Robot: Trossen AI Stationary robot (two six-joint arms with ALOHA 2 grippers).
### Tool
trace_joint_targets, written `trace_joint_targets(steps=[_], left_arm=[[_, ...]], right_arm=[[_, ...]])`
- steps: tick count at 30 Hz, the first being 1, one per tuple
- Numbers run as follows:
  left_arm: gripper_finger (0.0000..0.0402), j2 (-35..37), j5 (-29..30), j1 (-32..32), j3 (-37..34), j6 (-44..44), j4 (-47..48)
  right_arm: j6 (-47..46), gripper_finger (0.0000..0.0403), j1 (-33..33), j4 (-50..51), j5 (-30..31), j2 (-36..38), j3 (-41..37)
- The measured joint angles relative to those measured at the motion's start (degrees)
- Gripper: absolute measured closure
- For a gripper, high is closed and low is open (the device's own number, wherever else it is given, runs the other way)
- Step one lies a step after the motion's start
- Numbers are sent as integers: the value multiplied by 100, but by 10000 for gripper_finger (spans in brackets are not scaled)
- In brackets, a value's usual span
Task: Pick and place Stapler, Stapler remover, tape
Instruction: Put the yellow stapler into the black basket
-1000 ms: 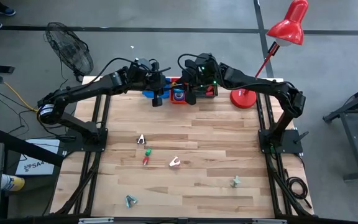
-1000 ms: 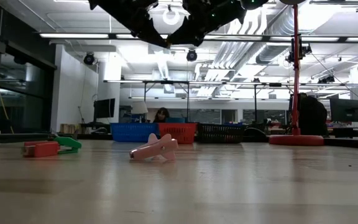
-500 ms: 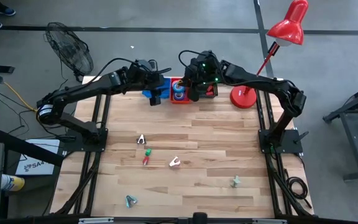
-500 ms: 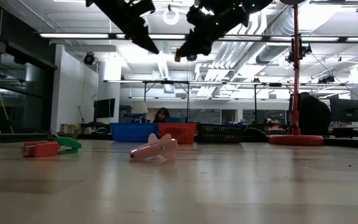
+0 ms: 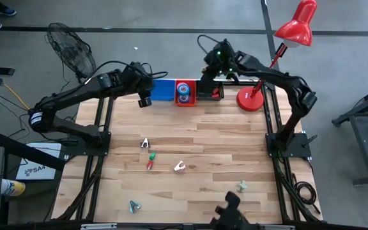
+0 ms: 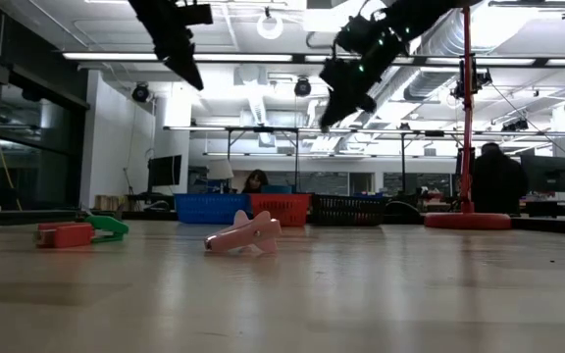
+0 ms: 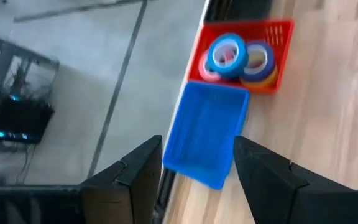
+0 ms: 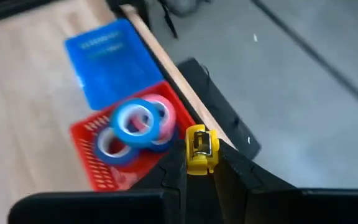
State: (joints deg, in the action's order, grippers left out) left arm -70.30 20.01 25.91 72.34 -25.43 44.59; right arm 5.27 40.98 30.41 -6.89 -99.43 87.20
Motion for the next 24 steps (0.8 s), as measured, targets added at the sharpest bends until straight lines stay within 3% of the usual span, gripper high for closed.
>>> trace_joint_targets(steps=[16,24], left_arm=[[208,4,436,0,-4,41,728],[208,2,472,0,-7,22,1026]], right_arm=[[-1149,357,405,1077,-104,-851,4],[-1426,357,308,970,-328,-1233,4]])
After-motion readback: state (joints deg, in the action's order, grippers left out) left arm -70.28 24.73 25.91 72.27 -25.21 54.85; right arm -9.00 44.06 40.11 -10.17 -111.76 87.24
